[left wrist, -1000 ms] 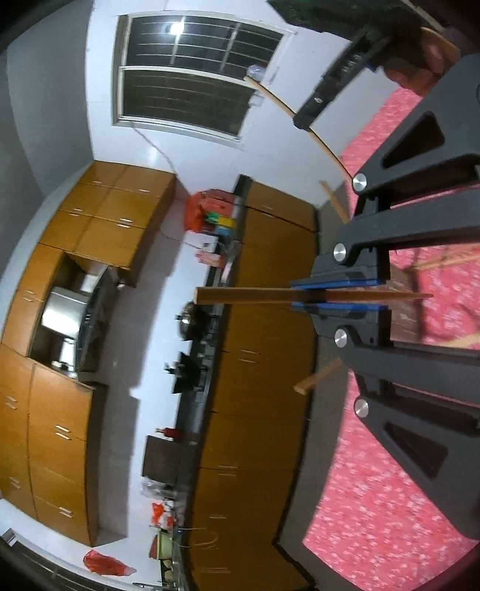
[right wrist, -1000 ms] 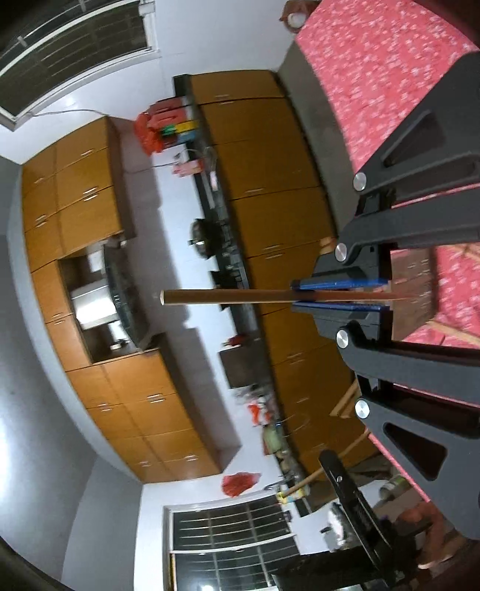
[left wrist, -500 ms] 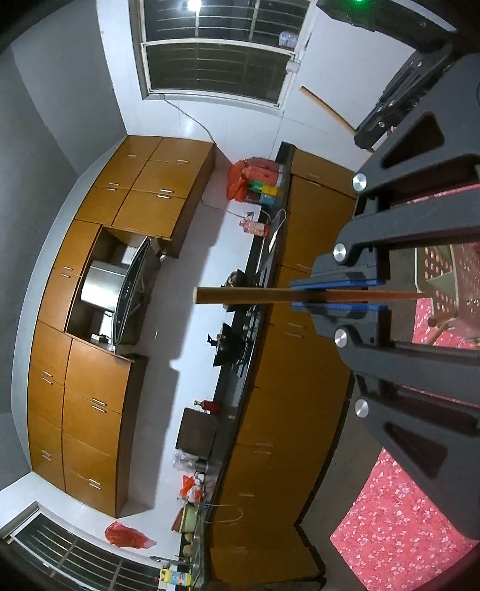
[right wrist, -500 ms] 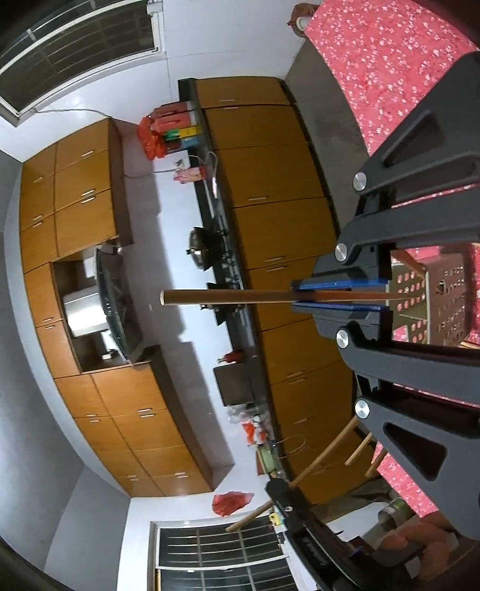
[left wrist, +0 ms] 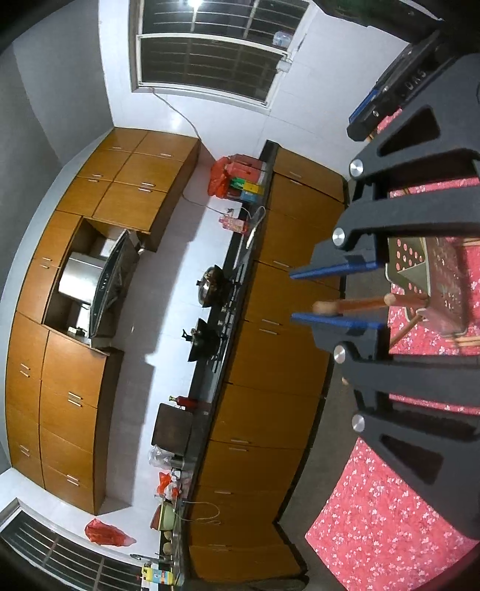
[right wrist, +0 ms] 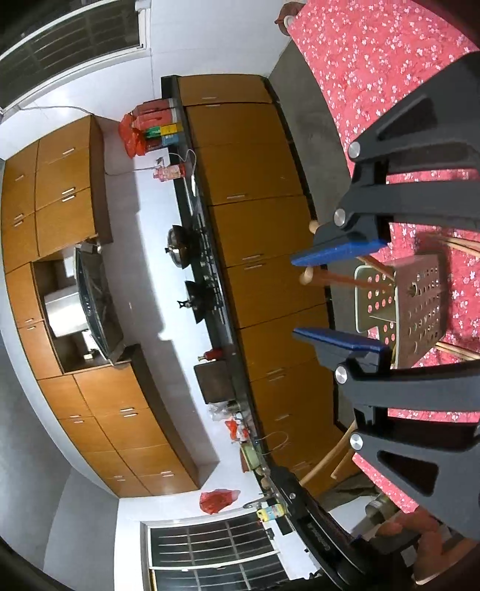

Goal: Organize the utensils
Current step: 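Open both tools to drop the chopsticks into the holder, then lower the left tool onto a chopstick and close it while the right tool grasps another, then lift both held chopsticks upright and carry them above the beige holder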

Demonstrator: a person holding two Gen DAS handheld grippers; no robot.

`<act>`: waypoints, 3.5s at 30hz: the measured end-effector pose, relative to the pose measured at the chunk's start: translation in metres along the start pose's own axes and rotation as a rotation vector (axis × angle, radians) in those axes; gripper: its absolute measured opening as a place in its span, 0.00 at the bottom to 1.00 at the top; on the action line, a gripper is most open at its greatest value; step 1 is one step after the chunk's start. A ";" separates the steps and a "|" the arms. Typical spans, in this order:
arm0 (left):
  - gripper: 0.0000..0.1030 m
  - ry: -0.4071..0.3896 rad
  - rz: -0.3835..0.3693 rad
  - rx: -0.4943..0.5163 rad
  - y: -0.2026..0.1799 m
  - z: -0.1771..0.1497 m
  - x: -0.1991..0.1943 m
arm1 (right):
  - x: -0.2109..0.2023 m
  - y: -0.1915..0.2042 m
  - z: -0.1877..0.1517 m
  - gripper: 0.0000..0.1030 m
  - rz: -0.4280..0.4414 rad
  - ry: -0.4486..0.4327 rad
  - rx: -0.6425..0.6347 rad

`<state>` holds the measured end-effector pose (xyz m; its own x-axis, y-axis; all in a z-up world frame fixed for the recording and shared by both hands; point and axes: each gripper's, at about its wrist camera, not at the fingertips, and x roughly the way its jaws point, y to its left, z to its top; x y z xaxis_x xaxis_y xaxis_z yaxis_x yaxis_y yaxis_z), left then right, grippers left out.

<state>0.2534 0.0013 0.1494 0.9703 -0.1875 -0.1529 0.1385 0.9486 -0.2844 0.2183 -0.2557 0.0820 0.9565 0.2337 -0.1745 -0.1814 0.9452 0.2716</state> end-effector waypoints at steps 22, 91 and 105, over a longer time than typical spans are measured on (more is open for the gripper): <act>0.44 0.515 0.207 0.042 0.082 -0.154 -0.031 | 0.011 -0.044 -0.167 0.30 -0.077 0.640 0.053; 0.08 0.714 0.183 0.076 0.095 -0.201 0.018 | 0.040 -0.070 -0.180 0.08 -0.260 0.632 -0.035; 0.10 0.695 0.149 0.004 0.110 -0.197 0.008 | 0.043 -0.071 -0.180 0.08 -0.261 0.633 -0.031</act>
<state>0.2372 0.0537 -0.0698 0.6276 -0.1738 -0.7589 0.0167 0.9775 -0.2101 0.2315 -0.2715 -0.1149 0.6539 0.0769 -0.7527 0.0216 0.9925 0.1202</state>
